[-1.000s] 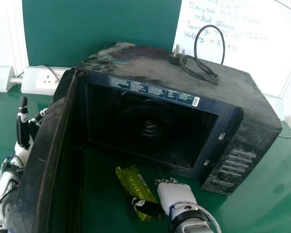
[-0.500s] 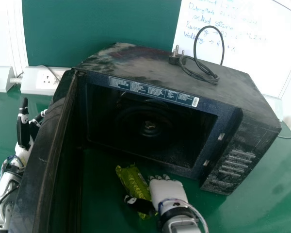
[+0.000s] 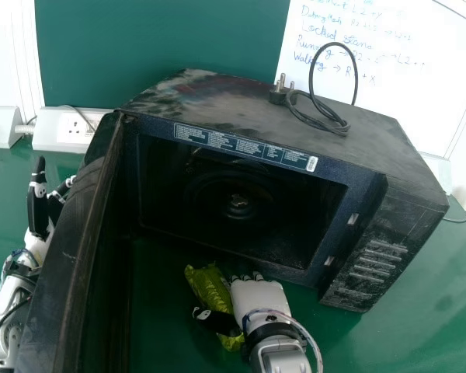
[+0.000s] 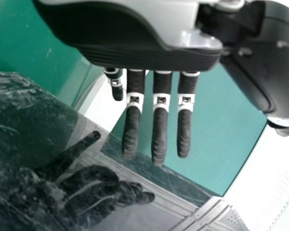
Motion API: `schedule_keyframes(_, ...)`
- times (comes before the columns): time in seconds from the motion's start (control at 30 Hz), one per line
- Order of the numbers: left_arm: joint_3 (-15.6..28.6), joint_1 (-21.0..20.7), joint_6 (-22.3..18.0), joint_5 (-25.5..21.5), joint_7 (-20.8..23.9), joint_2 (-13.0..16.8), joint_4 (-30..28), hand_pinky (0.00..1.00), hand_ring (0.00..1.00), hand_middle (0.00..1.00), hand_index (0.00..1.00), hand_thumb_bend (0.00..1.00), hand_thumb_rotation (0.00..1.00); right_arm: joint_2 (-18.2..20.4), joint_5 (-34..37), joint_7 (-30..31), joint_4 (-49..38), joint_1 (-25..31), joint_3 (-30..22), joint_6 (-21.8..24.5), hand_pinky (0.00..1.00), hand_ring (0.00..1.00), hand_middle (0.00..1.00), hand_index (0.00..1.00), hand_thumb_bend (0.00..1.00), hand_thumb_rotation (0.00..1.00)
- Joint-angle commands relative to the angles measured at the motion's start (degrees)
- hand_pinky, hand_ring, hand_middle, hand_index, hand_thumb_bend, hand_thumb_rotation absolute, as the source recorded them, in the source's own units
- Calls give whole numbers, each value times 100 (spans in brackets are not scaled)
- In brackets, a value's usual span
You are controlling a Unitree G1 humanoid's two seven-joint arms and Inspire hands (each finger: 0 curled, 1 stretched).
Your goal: Put biscuit inside oven
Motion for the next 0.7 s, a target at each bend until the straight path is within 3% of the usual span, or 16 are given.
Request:
schedule_keyframes(0.0, -27, 28, -4, 5, -21, -22, -9, 24, 32, 41, 49, 52, 8, -47, 136, 65, 225, 264, 176, -126, 77, 89, 94, 90, 94, 64)
schedule_keyframes(0.2, -32, 29, 4, 17, 63, -56, -61, 24, 32, 40, 49, 52, 8, -131, 9, 128, 183, 313, 252, -158, 75, 87, 92, 89, 94, 62)
schedule_keyframes(0.4, -23, 35, 20, 2, 63, -44, -77, 24, 32, 41, 49, 52, 8, -248, -486, 621, 212, 180, 319, -301, 73, 86, 91, 88, 93, 61)
schedule_keyframes(0.57, -29, 31, 39, 3, 56, -23, -86, 24, 32, 41, 49, 52, 8, -279, -849, 953, 170, 75, 420, -513, 64, 78, 87, 86, 92, 57)
schedule_keyframes(0.67, -21, 36, 57, -17, 53, -16, -102, 24, 32, 41, 49, 52, 8, -360, -827, 941, 48, 109, 470, -684, 56, 70, 78, 80, 88, 52)
